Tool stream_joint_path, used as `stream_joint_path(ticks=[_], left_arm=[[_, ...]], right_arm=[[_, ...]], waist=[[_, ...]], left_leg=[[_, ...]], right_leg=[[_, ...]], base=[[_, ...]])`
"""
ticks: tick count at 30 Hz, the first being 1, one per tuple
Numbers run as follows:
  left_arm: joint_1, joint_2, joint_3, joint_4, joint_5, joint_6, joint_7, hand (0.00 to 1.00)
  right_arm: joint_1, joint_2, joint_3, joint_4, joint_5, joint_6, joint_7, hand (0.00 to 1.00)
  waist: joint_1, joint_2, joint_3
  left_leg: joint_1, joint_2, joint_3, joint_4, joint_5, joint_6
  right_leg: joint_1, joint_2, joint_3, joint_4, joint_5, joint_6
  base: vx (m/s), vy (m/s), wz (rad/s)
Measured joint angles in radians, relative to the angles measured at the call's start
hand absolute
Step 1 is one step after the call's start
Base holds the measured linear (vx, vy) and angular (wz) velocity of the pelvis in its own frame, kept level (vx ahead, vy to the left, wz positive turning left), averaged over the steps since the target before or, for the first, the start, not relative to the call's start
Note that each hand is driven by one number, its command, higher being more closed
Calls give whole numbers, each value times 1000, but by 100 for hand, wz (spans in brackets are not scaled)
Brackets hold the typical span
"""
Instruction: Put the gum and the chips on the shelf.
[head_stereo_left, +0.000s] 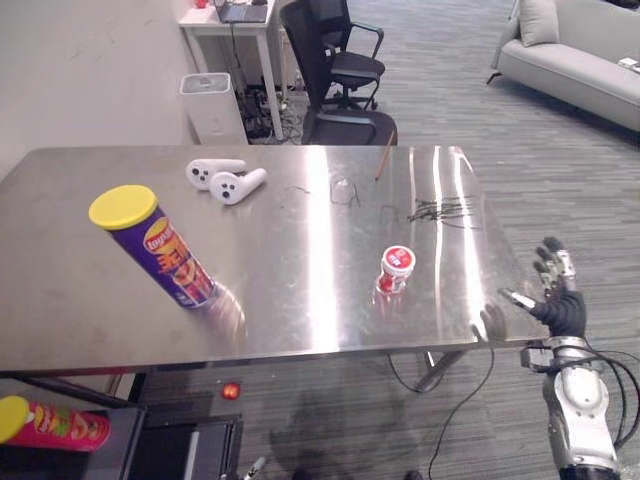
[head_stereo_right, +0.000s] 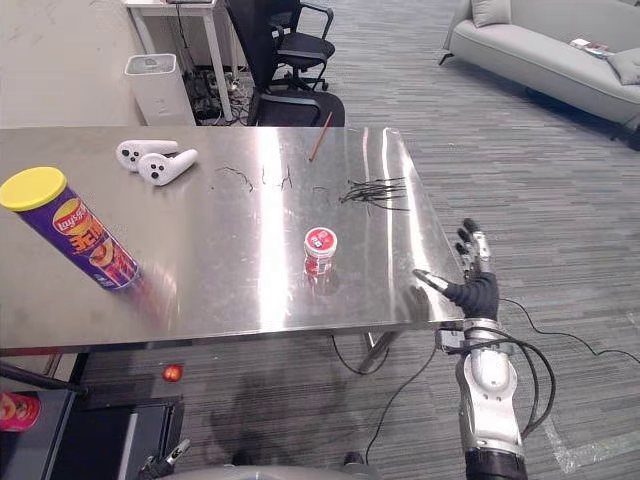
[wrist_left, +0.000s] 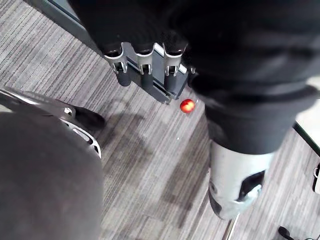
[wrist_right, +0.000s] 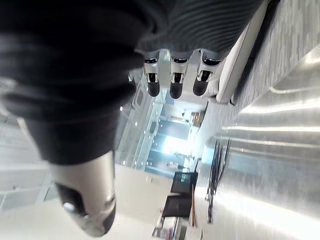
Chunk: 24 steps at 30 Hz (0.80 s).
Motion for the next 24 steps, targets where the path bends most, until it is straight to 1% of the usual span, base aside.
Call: stream_joint_path(ticks=[3,6,8,12,14,17,24], left_arm=[[0,11,-15,0,0,0,2,0],[0,16,-21,0,0,0,2,0],[4,16,-22,0,0,-1,2,0],[5,16,-22,0,0,-1,2,0],[6,16,-23,1,0,0,2,0],[5,16,-24,1,0,-1,2,0],[3,20,-34,1,-1,-4,2,0]], right_arm=[[0,-21,50,-24,0,11,46,0],[-4,-28,58,-38,1,25,58,0],[-21,-52,86,-38,29,41,68,0],[-38,-64,109,-48,39,43,98,0],[-41,-67,133,-64,40,51,119,0],[-63,-71,163,-65,41,63,124,0],[-112,-94,204,-42,38,66,122,0]], waist=[[-2,0,1],[-4,0,1],[-3,1,3],[-4,2,4],[-3,3,5],[-3,6,11],[-2,8,33]], left_leg=[[-19,1,-8,13,-1,0],[-33,2,-21,26,-1,-1],[-36,2,-23,32,-1,-1],[-49,-1,-29,38,0,0],[-52,-2,-32,38,0,1],[-55,-6,-41,38,1,2],[-71,-7,-70,45,2,3]], right_leg=[[-11,-1,-4,2,0,0],[-13,-1,-13,2,2,-1],[-13,-3,-14,3,3,-1],[-21,-7,-22,4,3,-1],[-24,-8,-24,7,3,-1],[-23,-10,-29,7,3,-1],[-14,-11,-61,1,4,-1]], base=[[-32,-20,6],[-42,-15,10],[-41,-2,3],[-34,3,4],[-6,2,2],[9,6,6],[10,-4,12]])
